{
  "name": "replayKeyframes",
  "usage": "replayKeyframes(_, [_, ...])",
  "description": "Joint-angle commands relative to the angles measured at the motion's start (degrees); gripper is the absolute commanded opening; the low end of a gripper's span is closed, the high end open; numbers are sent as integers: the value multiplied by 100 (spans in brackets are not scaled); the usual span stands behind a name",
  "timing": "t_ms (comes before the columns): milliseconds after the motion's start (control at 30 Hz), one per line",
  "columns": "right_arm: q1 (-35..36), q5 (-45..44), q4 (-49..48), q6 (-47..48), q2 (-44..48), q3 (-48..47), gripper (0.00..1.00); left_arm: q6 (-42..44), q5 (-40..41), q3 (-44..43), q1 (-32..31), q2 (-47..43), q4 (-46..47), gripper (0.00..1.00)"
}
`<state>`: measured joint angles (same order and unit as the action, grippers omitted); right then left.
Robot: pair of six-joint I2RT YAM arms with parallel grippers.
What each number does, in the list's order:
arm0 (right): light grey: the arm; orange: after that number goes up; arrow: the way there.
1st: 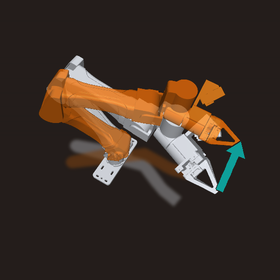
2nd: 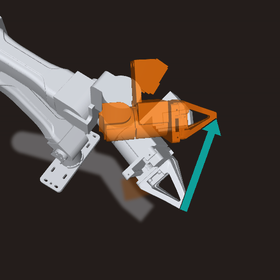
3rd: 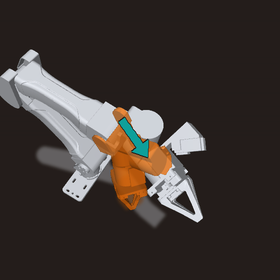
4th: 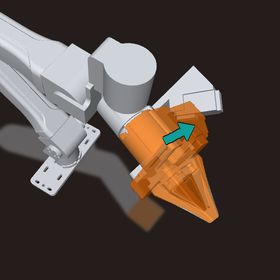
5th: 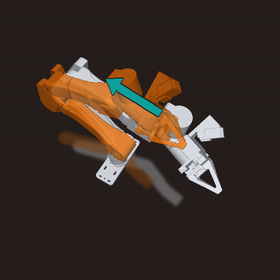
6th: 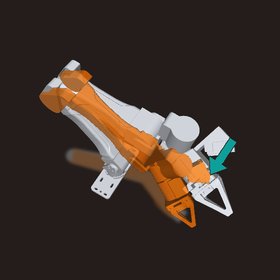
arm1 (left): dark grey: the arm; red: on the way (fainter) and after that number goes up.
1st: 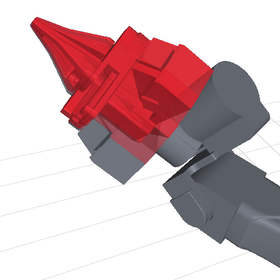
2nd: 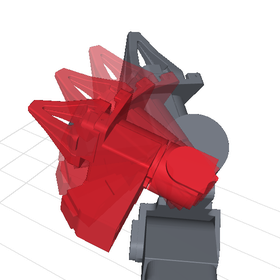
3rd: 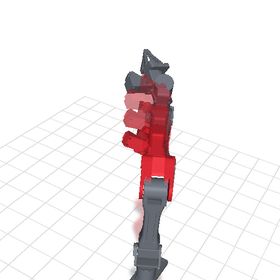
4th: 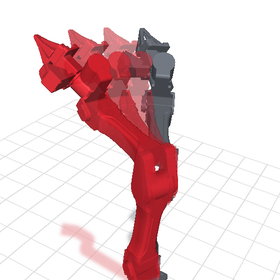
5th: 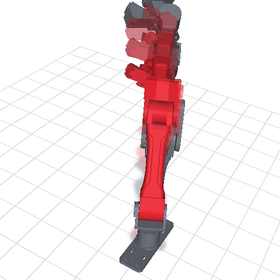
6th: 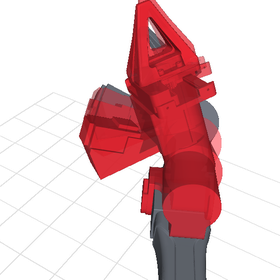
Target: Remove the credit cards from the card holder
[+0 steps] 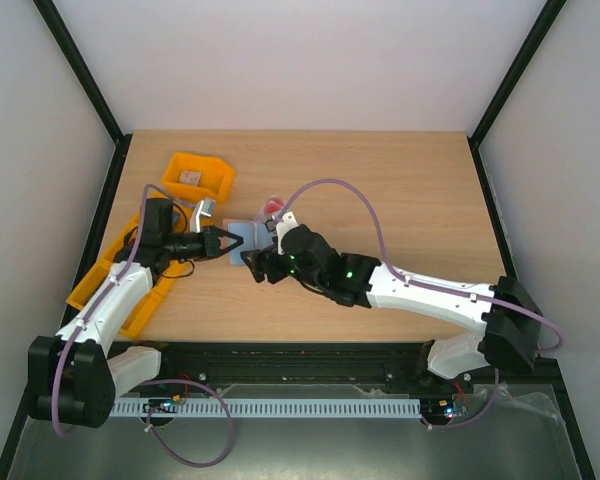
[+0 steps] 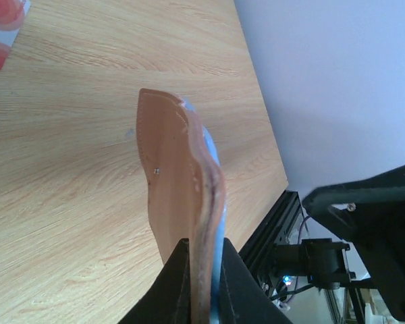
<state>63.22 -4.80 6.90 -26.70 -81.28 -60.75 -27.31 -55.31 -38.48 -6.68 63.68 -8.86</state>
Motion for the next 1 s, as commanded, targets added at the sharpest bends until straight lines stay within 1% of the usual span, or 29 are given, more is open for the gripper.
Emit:
replayKeyframes(0, [8,932,-1525,27,156,429,86,344,-113,-310,50,-40,-281,2])
replayKeyframes(133, [-33,841,-1203,-87,-309,53,88,39,-510,-299,52,-93,0,2])
replayKeyframes(267, [-40,827,-1333,-168,-427,117,91,-712,-941,72,52,-192,781,2])
replayKeyframes(367, [-45,835,-1255,-248,-600,79,91,-741,-982,61,52,-182,824,2])
replayKeyframes(467, [-47,997,-1579,-360,-699,131,91,-802,-1071,84,16,-171,929,2])
replayKeyframes(533, [-63,1049,-1591,-380,-818,63,88,-865,-1172,115,-12,-172,1018,2])
replayKeyframes(567, [-76,1046,-1560,-392,-883,22,82,-898,-1235,130,-23,-176,1074,2])
replayKeyframes(600, [-106,1037,-1567,-427,-906,13,74,-914,-1290,146,-33,-188,1099,2])
replayKeyframes(667, [-179,1017,-1735,-556,-808,150,52,-911,-1360,184,-44,-218,1125,2])
replayKeyframes(700, [-236,1027,-1860,-630,-729,283,44,-901,-1381,212,-44,-230,1142,2])
replayKeyframes(733, [-282,1072,-1970,-710,-638,395,38,-899,-1405,239,-44,-239,1164,2])
replayKeyframes(867, [-417,1263,-2011,-700,-414,629,21,-845,-1458,240,-44,-225,1213,3])
replayKeyframes(900, [-446,1326,-2048,-697,-360,681,15,-827,-1468,220,-44,-217,1214,7])
replayKeyframes(933, [-483,1400,-2116,-704,-293,755,8,-810,-1485,206,-44,-209,1214,18])
replayKeyframes(967, [-517,1486,-2206,-705,-228,852,3,-794,-1498,200,-40,-207,1212,30])
